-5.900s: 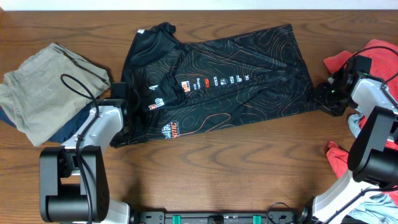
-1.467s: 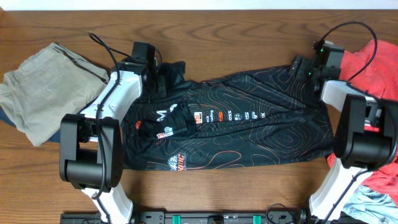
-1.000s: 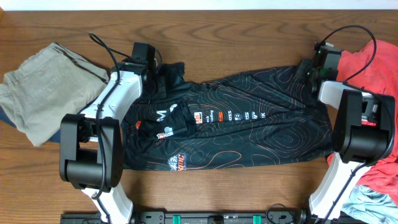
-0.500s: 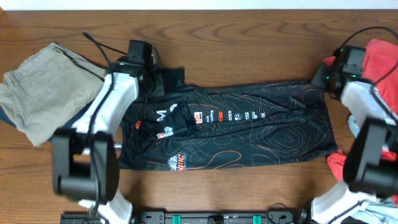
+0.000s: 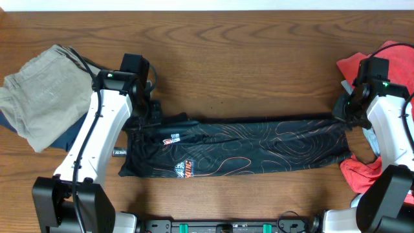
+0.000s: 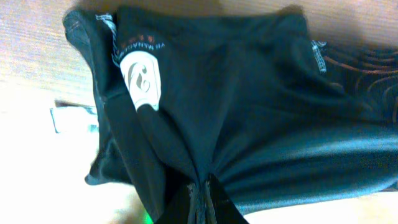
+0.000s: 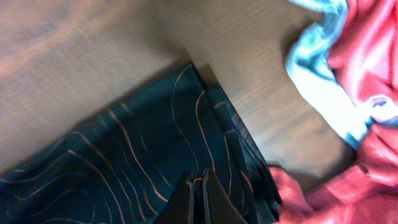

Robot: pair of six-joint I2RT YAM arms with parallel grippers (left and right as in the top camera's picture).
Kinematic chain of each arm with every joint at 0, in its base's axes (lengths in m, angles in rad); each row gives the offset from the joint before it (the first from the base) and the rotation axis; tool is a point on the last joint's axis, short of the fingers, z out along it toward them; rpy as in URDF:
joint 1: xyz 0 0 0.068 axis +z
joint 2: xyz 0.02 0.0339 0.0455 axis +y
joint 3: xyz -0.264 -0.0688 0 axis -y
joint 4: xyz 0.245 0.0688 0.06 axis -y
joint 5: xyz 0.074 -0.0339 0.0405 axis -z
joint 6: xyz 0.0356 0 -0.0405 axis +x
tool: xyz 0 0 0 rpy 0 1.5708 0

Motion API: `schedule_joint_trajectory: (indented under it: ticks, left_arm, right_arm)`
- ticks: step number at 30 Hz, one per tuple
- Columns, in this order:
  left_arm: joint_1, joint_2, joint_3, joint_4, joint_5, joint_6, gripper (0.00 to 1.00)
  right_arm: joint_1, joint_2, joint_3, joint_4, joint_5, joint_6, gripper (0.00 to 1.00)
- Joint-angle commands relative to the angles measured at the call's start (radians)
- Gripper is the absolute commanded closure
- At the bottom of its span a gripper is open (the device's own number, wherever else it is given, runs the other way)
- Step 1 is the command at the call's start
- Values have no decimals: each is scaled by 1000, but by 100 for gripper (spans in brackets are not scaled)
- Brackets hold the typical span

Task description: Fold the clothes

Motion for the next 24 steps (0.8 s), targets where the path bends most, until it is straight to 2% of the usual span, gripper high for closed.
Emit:
schedule_joint_trajectory:
  ticks: [1, 12, 14, 15, 16, 17, 18, 24]
  left_arm:
    - [5, -2, -40, -16, -9, 5, 94]
    - [5, -2, -135, -24, -9, 5, 94]
    - [5, -2, -145, -46, -9, 5, 94]
    - [5, -2, -149, -62, -9, 5, 94]
    - [5, -2, -154, -79, -9, 5, 87]
    - [5, -2, -156, -90, -9, 5, 74]
    - [5, -2, -158, -103, -9, 5, 69]
    - [5, -2, -158, -117, -9, 6, 66]
  right_arm:
    - [-5, -11, 1, -22, 60, -6, 99]
    - [-5, -11, 0, -81, 119, -6, 99]
    - [-5, -11, 0, -99, 140, -6, 91]
    - [-5, -11, 0, -110, 150, -6, 80]
    - [-6, -11, 0, -122, 161, -6, 75]
    - [-9, -11, 0, -127, 161, -6, 75]
    - [-13, -11, 0, -131, 160, -6, 74]
    - [-45, -10, 0, -138, 113, -34, 68]
